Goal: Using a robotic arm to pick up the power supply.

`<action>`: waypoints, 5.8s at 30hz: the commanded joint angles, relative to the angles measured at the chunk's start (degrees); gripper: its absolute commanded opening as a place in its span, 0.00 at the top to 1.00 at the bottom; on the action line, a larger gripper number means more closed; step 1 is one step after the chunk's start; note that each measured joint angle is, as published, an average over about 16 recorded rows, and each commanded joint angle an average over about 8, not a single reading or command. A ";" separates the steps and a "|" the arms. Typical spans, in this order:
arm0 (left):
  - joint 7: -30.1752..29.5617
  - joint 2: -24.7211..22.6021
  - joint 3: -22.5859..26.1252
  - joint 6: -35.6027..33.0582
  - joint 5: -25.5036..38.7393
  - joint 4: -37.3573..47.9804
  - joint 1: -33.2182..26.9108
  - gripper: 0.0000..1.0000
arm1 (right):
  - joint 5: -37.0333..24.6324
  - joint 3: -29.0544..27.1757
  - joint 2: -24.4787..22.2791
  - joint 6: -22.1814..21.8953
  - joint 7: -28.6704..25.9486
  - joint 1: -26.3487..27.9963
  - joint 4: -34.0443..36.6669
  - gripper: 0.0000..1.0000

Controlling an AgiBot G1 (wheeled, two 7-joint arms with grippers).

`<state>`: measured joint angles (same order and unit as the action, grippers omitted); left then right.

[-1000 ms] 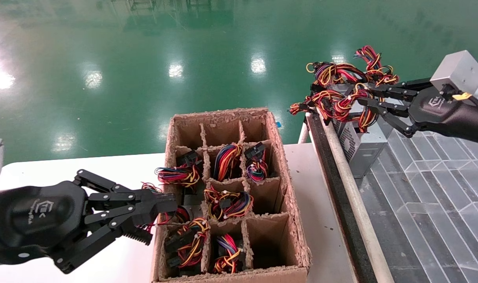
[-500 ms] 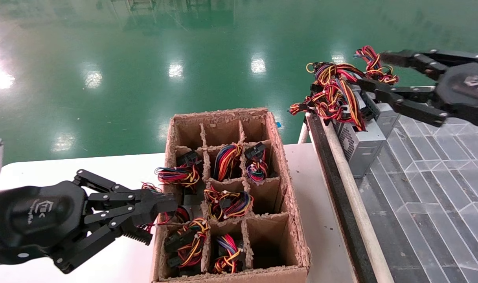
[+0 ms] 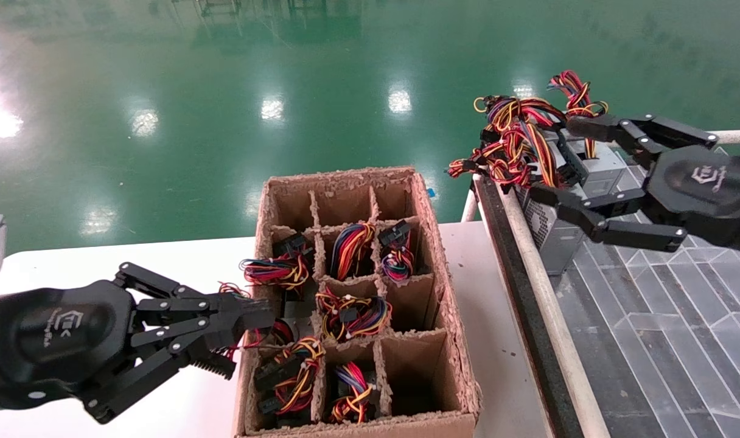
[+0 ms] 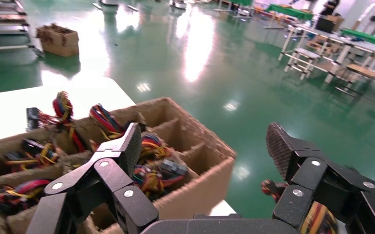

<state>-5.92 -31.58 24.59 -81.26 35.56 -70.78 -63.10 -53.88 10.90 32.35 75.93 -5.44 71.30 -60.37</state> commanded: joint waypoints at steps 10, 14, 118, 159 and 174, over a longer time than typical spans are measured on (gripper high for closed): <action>0.00 0.00 0.00 0.00 0.00 0.00 0.00 0.00 | 2.74 1.17 0.61 2.23 -1.21 -2.22 -3.01 0.00; 0.00 0.00 0.00 0.00 0.00 0.00 0.00 0.00 | 3.73 1.59 0.83 3.03 -1.65 -3.02 -4.10 0.00; 0.00 0.01 0.00 0.02 -0.01 0.02 0.01 0.00 | 11.99 5.10 2.65 9.71 -5.29 -9.72 -13.15 0.00; 0.00 0.01 0.00 0.02 -0.01 0.01 0.01 0.00 | 11.99 5.10 2.65 9.71 -5.29 -9.72 -13.15 0.00; 0.00 0.01 0.00 0.02 -0.01 0.02 0.01 0.00 | 11.99 5.10 2.65 9.71 -5.29 -9.72 -13.15 0.00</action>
<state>-5.92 -31.57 24.59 -81.24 35.55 -70.76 -63.08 -41.89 16.00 35.00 85.64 -10.73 61.58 -73.52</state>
